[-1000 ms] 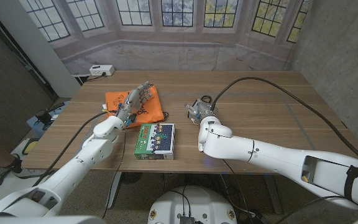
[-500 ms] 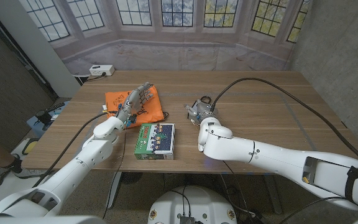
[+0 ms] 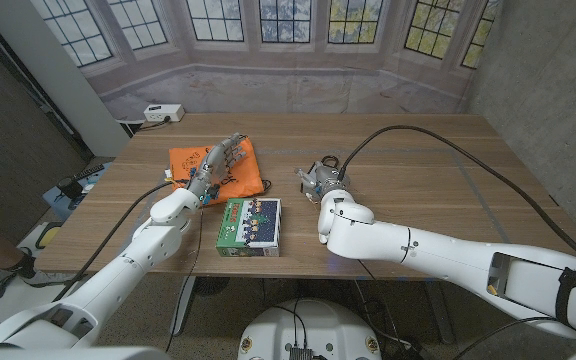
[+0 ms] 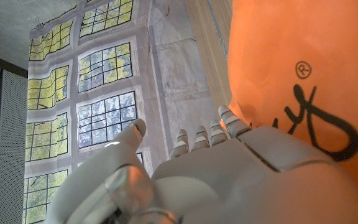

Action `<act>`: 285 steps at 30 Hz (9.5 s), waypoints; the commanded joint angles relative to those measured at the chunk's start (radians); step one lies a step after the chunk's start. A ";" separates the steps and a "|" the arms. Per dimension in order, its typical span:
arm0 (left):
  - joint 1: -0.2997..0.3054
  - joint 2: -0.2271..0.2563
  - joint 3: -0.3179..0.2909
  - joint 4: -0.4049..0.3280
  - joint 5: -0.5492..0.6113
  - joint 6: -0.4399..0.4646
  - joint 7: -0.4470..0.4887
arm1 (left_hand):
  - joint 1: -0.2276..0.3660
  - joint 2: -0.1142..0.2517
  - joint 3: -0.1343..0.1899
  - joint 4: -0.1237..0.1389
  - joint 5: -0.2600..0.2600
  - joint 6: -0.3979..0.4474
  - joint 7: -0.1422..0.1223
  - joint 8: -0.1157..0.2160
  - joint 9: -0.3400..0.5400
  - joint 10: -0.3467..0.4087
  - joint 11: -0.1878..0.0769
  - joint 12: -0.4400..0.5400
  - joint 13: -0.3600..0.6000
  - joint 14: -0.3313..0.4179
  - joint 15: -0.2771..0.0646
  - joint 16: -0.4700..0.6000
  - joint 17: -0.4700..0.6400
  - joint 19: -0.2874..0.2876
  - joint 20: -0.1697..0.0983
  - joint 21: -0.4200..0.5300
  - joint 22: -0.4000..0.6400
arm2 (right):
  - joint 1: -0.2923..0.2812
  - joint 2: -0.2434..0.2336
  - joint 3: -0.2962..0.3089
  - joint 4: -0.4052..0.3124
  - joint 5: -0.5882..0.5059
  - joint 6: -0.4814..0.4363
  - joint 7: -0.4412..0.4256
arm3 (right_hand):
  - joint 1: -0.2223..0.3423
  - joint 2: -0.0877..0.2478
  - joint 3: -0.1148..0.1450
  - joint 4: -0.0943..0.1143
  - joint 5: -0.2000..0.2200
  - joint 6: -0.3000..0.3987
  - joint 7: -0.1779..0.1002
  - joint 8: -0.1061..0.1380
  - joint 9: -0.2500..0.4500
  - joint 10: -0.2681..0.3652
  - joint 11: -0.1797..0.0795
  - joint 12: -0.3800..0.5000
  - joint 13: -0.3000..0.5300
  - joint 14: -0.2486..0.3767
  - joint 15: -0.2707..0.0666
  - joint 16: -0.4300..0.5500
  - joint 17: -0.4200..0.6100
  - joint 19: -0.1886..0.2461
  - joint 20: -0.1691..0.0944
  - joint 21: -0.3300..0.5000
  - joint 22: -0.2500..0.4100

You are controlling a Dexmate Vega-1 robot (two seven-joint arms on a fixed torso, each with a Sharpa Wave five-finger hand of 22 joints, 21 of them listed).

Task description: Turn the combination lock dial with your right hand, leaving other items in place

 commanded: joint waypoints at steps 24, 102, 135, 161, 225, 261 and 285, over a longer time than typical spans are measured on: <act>0.017 0.008 -0.003 -0.022 0.003 0.003 0.015 | 0.012 -0.001 0.003 -0.005 0.006 0.003 0.000 0.004 0.004 0.010 0.005 0.000 0.005 0.004 0.003 0.002 0.004 0.008 0.001 -0.001 0.004 | 0.030 -0.037 -0.018 -0.049 -0.005 -0.008 -0.009 | 0.013 0.009 0.010 -0.004 0.005 0.009 0.001 0.007 0.002 0.008 0.001 0.006 0.000 0.010 0.003 -0.002 0.002 0.015 0.000 0.005 0.002; 0.043 0.025 -0.013 -0.045 -0.001 0.000 0.020 | 0.015 -0.002 0.000 -0.009 0.006 -0.002 -0.002 0.003 0.004 0.009 0.002 -0.002 0.006 0.005 0.003 0.001 0.004 0.009 0.002 -0.003 0.004 | -0.051 -0.007 0.032 0.013 -0.027 0.028 -0.016 | 0.013 0.006 0.017 -0.004 0.006 0.013 0.003 0.007 0.003 0.030 -0.001 0.013 0.001 0.026 -0.007 0.000 0.002 0.025 -0.004 0.004 0.001; 0.048 0.025 -0.014 -0.039 -0.005 0.000 0.018 | 0.015 -0.002 0.000 -0.009 0.006 -0.005 -0.004 0.003 0.004 0.009 0.001 -0.002 0.006 0.006 0.002 0.002 0.004 0.010 0.002 -0.004 0.004 | -0.071 0.011 0.034 0.021 -0.005 0.014 -0.030 | 0.017 0.006 0.024 -0.006 0.006 -0.029 0.041 -0.004 0.002 0.053 -0.003 0.014 0.001 0.033 -0.012 0.000 0.002 0.020 -0.010 0.000 0.001; 0.107 0.046 -0.035 -0.093 -0.014 -0.012 0.041 | 0.014 -0.002 0.001 -0.007 0.007 -0.005 -0.004 0.003 0.004 0.011 0.002 -0.001 0.006 0.008 0.002 0.002 0.005 0.011 0.002 -0.004 0.004 | -0.066 0.015 0.005 0.006 0.004 -0.001 -0.052 | 0.029 0.012 0.037 -0.013 0.007 -0.061 0.115 -0.003 0.002 0.095 -0.014 0.018 0.000 0.048 -0.027 0.001 0.000 0.006 -0.031 -0.002 0.002; 0.078 0.028 -0.017 -0.072 -0.002 -0.005 0.042 | 0.015 -0.003 0.003 -0.007 0.007 -0.004 -0.003 0.004 0.004 0.010 0.003 -0.002 0.006 0.012 0.002 0.002 0.004 0.013 0.001 -0.004 0.004 | -0.015 -0.005 -0.014 0.005 -0.053 0.024 -0.026 | 0.048 0.009 0.051 -0.030 0.005 -0.027 0.110 0.011 0.002 0.104 -0.011 0.010 0.001 0.068 -0.026 0.002 -0.001 0.013 -0.031 0.002 0.001; 0.114 0.041 -0.027 -0.112 -0.001 -0.018 0.059 | 0.015 -0.003 0.003 -0.008 0.007 -0.003 -0.003 0.005 0.004 0.012 0.002 -0.001 0.006 0.012 0.002 0.002 0.004 0.015 0.001 -0.004 0.004 | -0.069 0.005 0.010 0.020 -0.071 0.053 -0.032 | 0.051 0.009 0.056 -0.034 0.003 -0.020 0.110 0.011 0.002 0.109 -0.007 0.009 0.002 0.079 -0.032 0.003 0.000 0.021 -0.035 0.004 0.001; 0.094 0.033 -0.026 -0.075 -0.009 -0.021 0.036 | 0.017 -0.002 0.003 -0.010 0.007 -0.002 -0.002 0.005 0.004 0.015 0.004 -0.001 0.006 0.013 0.002 0.002 0.004 0.015 0.001 -0.004 0.004 | -0.086 0.020 0.026 0.028 -0.066 0.050 -0.034 | 0.053 0.009 0.061 -0.038 0.001 -0.012 0.109 0.011 0.001 0.113 -0.005 0.009 0.003 0.083 -0.033 0.003 0.001 0.027 -0.037 0.004 0.001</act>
